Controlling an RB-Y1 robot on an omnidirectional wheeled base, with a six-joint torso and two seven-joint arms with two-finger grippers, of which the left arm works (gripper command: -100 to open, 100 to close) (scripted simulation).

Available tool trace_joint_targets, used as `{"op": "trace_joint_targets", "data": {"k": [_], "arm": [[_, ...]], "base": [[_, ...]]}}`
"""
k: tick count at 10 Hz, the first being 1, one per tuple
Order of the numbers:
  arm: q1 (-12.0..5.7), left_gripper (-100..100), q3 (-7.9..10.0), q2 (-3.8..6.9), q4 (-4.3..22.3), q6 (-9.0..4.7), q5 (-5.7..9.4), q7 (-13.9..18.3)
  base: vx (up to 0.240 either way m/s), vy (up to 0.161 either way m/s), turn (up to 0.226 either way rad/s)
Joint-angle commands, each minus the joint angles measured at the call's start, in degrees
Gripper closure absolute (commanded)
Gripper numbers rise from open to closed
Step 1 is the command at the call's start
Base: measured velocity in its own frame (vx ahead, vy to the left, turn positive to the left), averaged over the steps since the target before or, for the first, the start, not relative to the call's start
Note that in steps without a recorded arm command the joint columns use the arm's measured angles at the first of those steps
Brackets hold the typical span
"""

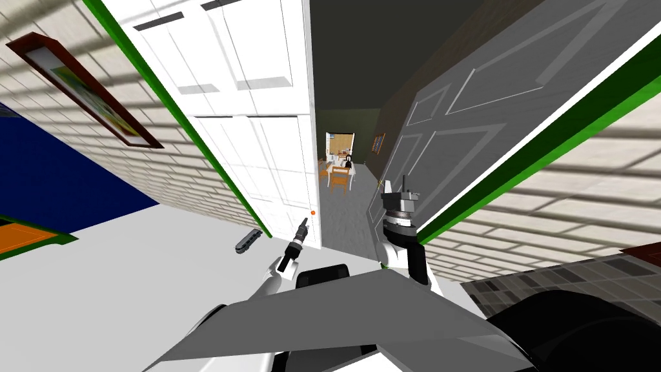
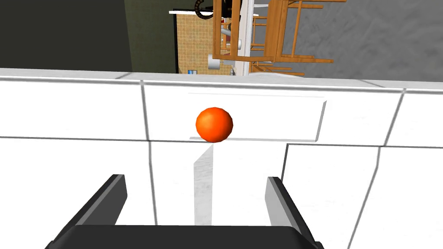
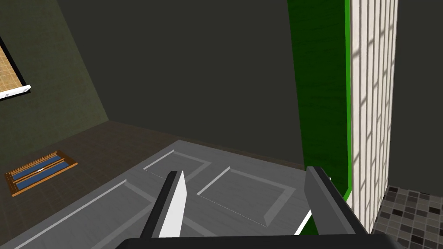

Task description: Push the door open

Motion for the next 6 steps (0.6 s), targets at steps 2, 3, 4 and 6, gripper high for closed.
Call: {"op": "trace_joint_targets", "data": {"k": [2, 3, 4, 6], "arm": [[-0.18, -100, 0.37, -0.12, 0.43, -0.19, 0.17, -0.30], [-0.21, -100, 0.50, -0.26, 0.51, -0.21, 0.22, -0.41], [-0.23, -100, 0.62, -0.42, 0.58, -0.23, 0.27, -0.50], [-0.22, -100, 0.67, -0.52, 0.57, -0.22, 0.29, -0.54]], "base": [[0.191, -0.084, -0.025], [0.209, -0.029, -0.029], [0.213, -0.053, -0.030], [0.130, -0.037, -0.009]]}}
